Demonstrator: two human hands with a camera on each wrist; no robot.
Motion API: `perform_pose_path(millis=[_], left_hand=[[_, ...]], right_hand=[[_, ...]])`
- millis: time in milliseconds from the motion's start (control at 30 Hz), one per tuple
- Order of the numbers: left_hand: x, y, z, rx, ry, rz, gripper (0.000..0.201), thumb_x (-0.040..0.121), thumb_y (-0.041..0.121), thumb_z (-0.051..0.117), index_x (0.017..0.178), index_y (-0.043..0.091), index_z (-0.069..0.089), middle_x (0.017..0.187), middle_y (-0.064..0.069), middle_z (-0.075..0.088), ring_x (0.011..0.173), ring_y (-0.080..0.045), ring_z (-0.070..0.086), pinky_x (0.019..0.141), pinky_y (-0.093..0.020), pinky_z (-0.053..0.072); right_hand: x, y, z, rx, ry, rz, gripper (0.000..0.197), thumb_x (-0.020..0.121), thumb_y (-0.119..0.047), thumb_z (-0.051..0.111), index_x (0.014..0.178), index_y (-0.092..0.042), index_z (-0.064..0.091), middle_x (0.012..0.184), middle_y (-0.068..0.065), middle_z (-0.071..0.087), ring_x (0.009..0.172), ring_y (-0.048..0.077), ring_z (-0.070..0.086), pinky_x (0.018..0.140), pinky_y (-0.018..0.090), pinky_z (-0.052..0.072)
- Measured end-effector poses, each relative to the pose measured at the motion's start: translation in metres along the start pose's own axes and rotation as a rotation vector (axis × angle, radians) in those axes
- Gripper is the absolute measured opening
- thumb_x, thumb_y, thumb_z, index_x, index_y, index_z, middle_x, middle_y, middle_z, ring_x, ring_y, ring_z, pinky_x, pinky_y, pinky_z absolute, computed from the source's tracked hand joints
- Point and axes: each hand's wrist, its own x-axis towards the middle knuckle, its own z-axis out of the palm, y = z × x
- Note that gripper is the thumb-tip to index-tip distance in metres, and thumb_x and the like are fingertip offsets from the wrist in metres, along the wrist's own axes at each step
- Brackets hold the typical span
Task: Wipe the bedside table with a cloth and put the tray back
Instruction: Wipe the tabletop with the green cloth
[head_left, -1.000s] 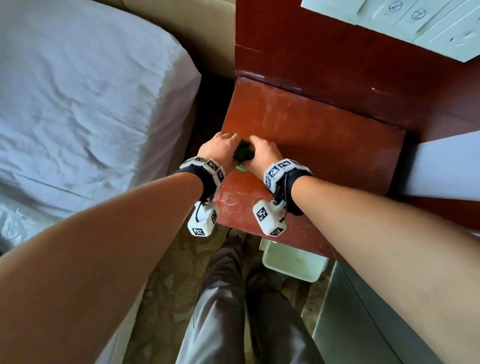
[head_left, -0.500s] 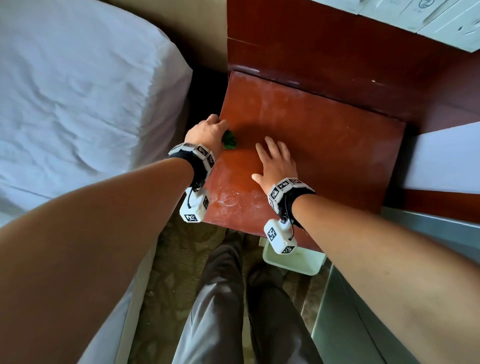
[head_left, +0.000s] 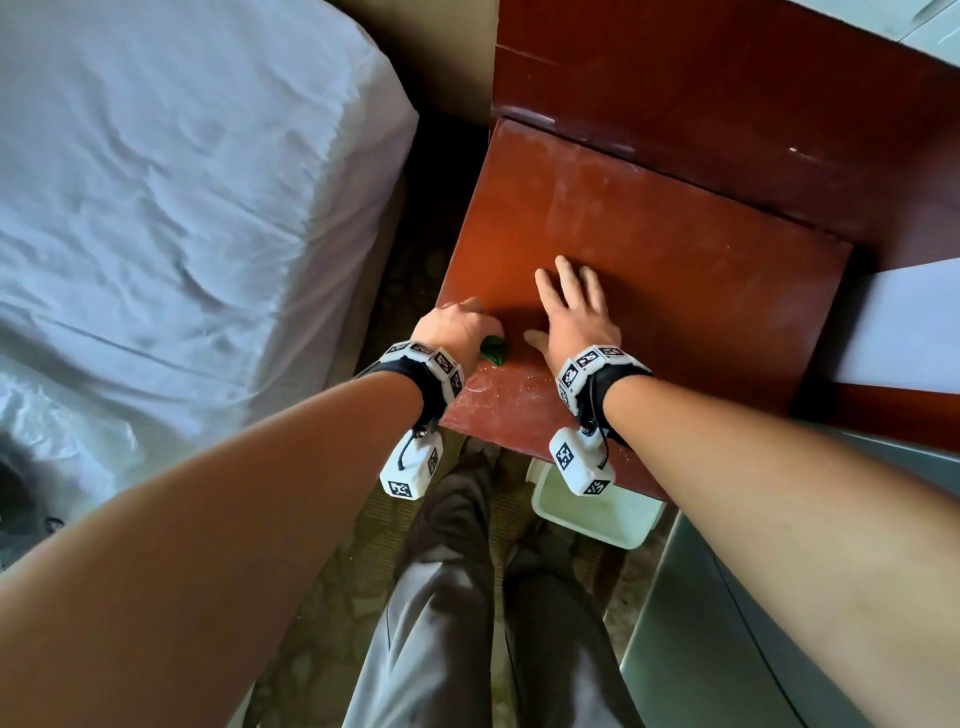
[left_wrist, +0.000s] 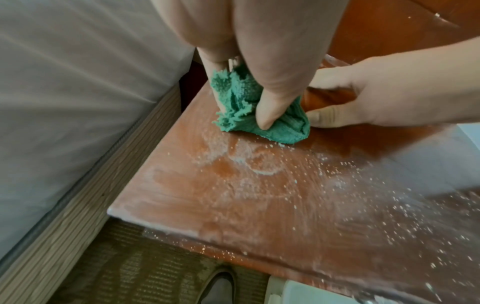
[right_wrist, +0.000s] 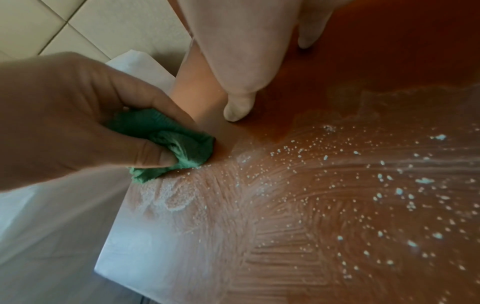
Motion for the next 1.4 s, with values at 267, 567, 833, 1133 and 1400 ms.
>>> perform_pose_path(millis=[267, 567, 833, 1133, 1400], left_hand=[[-0.016, 0.017, 0.018, 0.059, -0.137, 0.067, 0.045, 0.089, 0.009, 0.062, 0.121, 0.04, 0.062, 0.125, 0.006, 0.051, 0.113, -0.024, 0.052, 0.09, -0.039, 0.052], [0.016, -0.014, -0.023, -0.062, 0.06, -0.109, 0.046, 0.084, 0.007, 0.067, 0.122, 0.034, 0.065, 0.129, 0.001, 0.055, 0.113, -0.028, 0.059, 0.094, -0.039, 0.051], [0.033, -0.025, -0.042, -0.12, 0.156, -0.155, 0.046, 0.082, 0.002, 0.065, 0.116, 0.032, 0.07, 0.12, -0.004, 0.057, 0.108, -0.033, 0.059, 0.088, -0.038, 0.051], [-0.011, -0.026, -0.01, -0.152, 0.14, -0.171, 0.047, 0.082, 0.002, 0.064, 0.12, 0.03, 0.067, 0.121, -0.003, 0.055, 0.103, -0.033, 0.061, 0.088, -0.04, 0.051], [-0.061, -0.012, 0.033, -0.177, 0.021, -0.183, 0.045, 0.08, 0.013, 0.069, 0.12, 0.031, 0.067, 0.123, -0.001, 0.054, 0.108, -0.031, 0.058, 0.092, -0.04, 0.05]], right_hand=[[-0.001, 0.0, 0.002, -0.027, 0.019, -0.004, 0.074, 0.095, -0.043, 0.053, 0.153, -0.033, 0.009, 0.161, -0.01, -0.008, 0.148, 0.023, -0.004, 0.114, 0.043, 0.028], [-0.001, 0.0, 0.001, -0.034, 0.02, -0.013, 0.073, 0.095, -0.042, 0.053, 0.153, -0.032, 0.01, 0.162, -0.009, -0.008, 0.149, 0.024, -0.004, 0.112, 0.044, 0.03], [0.001, -0.001, 0.002, -0.064, 0.021, -0.017, 0.073, 0.096, -0.043, 0.052, 0.153, -0.031, 0.009, 0.161, -0.008, -0.009, 0.149, 0.024, -0.005, 0.112, 0.045, 0.031], [0.001, 0.002, 0.004, -0.029, 0.021, -0.016, 0.074, 0.095, -0.04, 0.054, 0.153, -0.032, 0.009, 0.161, -0.009, -0.009, 0.148, 0.024, -0.005, 0.113, 0.045, 0.03], [0.0, 0.001, 0.003, -0.053, 0.018, -0.018, 0.073, 0.095, -0.041, 0.053, 0.153, -0.032, 0.009, 0.162, -0.009, -0.008, 0.148, 0.024, -0.004, 0.113, 0.046, 0.029]])
